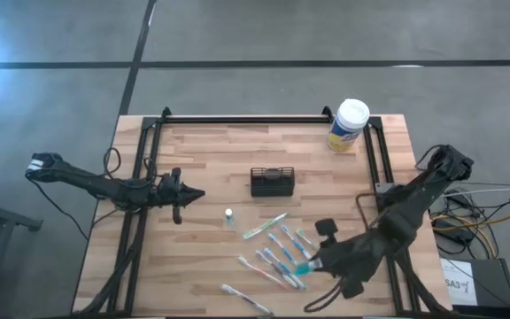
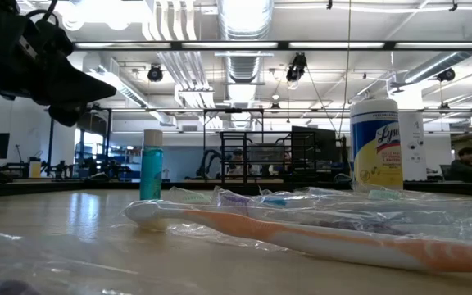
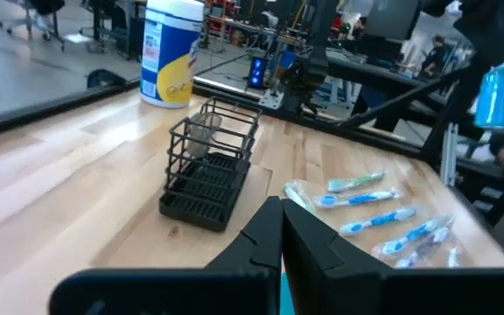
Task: Pick & Place toothbrushing station
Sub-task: Put the bottom blue mouthwash into the black wire organizer
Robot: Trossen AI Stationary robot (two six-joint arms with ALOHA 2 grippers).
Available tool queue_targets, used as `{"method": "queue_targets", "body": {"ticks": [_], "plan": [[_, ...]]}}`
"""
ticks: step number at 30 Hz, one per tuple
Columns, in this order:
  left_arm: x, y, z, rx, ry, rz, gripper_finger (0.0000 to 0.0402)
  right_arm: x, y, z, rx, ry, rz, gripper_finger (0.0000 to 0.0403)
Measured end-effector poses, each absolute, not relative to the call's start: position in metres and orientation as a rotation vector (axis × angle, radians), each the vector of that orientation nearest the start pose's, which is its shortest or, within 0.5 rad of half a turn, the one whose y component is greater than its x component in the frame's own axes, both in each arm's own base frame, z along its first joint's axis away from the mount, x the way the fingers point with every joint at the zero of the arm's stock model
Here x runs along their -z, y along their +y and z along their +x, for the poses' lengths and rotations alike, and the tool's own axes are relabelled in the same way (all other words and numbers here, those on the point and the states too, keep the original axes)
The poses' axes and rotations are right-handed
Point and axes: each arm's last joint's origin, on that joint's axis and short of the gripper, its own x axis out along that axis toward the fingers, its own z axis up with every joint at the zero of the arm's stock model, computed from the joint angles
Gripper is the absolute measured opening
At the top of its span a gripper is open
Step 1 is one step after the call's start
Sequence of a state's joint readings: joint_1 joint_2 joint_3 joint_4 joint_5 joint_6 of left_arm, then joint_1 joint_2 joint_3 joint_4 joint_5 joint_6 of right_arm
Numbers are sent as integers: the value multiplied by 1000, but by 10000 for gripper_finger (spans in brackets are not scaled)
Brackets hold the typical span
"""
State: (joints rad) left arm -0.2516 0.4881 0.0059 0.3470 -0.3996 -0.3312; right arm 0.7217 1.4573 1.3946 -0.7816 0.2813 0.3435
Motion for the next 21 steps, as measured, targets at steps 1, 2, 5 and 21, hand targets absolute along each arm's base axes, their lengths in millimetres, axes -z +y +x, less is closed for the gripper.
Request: {"method": "queue_targets", "body": {"ticks": [1,2,5,21], "plan": [[-154,-20,124,-170,99,-329,7,-343,189,232,-257,781,-73,92],[-154,-20,124,-172,95,-373,7,-348,185,231,-230,759,-59,92],[-154,-20,124,-175,91,-427,7,-358,172,228,-128,709,-23,92],[-154,-19,124,-218,83,-399,7,-360,101,237,228,822,186,91]]}}
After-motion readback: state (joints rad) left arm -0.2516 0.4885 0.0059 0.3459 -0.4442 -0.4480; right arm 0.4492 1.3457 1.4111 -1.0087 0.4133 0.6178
